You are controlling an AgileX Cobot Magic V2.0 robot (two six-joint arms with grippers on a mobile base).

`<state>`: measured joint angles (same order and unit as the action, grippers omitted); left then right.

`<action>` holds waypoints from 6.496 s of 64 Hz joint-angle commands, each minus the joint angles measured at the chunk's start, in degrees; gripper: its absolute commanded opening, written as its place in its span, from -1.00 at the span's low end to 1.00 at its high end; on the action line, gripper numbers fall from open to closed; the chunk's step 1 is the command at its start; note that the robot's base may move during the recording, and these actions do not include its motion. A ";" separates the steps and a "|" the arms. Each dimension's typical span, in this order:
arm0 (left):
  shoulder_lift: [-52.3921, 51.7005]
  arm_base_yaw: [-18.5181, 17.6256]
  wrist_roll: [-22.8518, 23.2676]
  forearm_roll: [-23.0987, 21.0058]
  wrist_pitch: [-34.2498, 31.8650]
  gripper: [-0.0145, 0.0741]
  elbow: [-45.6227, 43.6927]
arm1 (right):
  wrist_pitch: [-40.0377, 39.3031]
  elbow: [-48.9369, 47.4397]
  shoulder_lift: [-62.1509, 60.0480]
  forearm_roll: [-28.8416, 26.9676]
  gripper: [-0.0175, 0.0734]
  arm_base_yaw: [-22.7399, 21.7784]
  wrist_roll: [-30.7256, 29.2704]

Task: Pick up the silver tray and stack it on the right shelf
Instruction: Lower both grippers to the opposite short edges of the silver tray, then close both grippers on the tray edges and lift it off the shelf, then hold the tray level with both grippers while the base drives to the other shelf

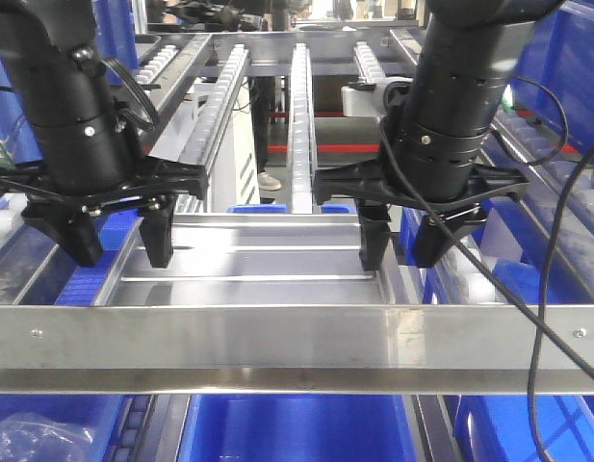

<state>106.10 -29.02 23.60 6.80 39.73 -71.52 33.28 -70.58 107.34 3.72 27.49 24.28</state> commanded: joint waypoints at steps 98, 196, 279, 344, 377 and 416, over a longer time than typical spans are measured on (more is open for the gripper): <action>-12.84 -5.67 3.25 2.89 15.01 -0.88 -12.86 | 10.83 -2.04 -19.57 0.86 -0.49 -0.48 -0.07; -18.96 -13.31 3.59 3.17 27.62 -0.88 -12.66 | 22.41 -1.87 -29.92 0.97 -0.49 6.07 2.00; -18.96 -13.31 3.59 3.17 27.62 -0.88 -12.66 | 22.41 -1.87 -29.92 0.97 -0.49 6.07 2.00; -18.96 -13.31 3.59 2.81 27.62 -0.88 -12.66 | 22.41 -1.87 -29.92 0.97 -0.49 6.07 2.00; -18.96 -13.31 3.59 2.71 27.62 -0.88 -12.66 | 22.56 -1.87 -29.92 0.97 -0.49 6.07 2.00; -18.96 -13.31 3.59 1.77 27.75 -0.88 -12.66 | 22.62 -1.87 -29.92 0.97 -0.49 6.07 2.00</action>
<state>89.51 -41.40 29.27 9.62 68.98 -82.50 60.81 -70.70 79.42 4.78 33.30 27.93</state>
